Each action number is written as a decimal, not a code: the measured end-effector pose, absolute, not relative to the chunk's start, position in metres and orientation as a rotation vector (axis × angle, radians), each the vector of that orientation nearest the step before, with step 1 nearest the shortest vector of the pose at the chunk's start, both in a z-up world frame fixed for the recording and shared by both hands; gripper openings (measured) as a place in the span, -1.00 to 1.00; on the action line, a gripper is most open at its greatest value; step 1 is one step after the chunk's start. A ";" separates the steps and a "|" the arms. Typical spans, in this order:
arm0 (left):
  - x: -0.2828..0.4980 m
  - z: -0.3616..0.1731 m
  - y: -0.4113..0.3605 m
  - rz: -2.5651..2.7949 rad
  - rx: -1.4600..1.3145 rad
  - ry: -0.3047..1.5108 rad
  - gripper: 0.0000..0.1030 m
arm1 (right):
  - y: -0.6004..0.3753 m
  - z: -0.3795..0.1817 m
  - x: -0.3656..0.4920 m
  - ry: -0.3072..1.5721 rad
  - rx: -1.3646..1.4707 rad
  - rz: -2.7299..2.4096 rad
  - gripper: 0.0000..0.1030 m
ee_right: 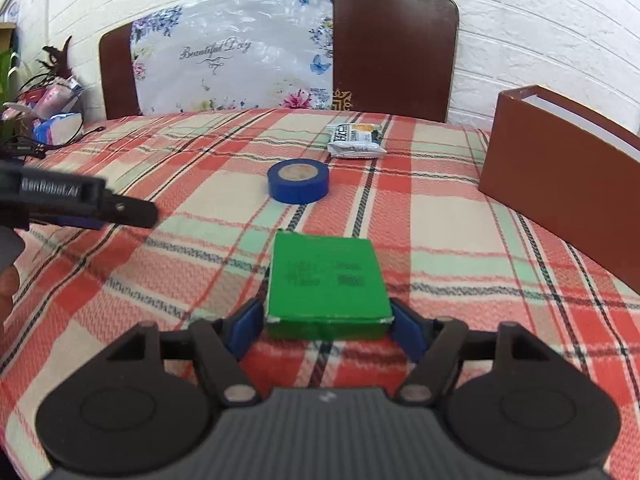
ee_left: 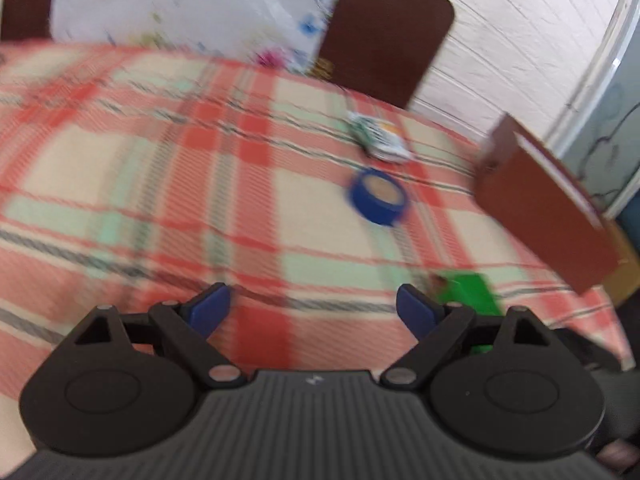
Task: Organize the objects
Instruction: 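Grasp the small green box with the right gripper, then lift the small green box and adjust its hold in the right gripper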
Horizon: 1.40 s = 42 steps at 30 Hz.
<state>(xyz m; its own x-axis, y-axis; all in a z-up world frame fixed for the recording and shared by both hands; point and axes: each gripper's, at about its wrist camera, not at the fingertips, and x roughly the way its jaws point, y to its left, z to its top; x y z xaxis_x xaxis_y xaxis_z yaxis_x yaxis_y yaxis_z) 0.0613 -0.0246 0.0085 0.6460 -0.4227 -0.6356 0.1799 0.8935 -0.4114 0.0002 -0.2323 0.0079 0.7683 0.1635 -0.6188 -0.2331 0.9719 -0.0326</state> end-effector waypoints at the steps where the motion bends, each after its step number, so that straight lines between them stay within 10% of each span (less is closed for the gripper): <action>1: 0.064 0.008 -0.028 -0.381 -0.380 0.836 0.77 | -0.230 0.007 -0.001 0.655 -0.115 0.224 0.40; 11: 0.061 0.005 -0.088 -0.509 -0.407 0.975 0.59 | -0.229 -0.002 -0.009 0.630 -0.084 0.247 0.42; 16: 0.069 0.000 -0.106 -0.542 -0.385 1.002 -0.21 | -0.225 -0.002 -0.012 0.611 -0.090 0.265 0.23; 42: 0.064 0.031 -0.165 -0.483 -0.079 0.913 -0.25 | -0.266 -0.001 -0.008 0.567 0.183 0.244 0.20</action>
<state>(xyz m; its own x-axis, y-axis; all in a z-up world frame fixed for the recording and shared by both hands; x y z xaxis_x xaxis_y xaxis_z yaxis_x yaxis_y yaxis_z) 0.0640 -0.1648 0.0310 0.5128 -0.4339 -0.7408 0.3680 0.8907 -0.2669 -0.0076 -0.2662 -0.0006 0.8159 0.2777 -0.5071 -0.1772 0.9550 0.2379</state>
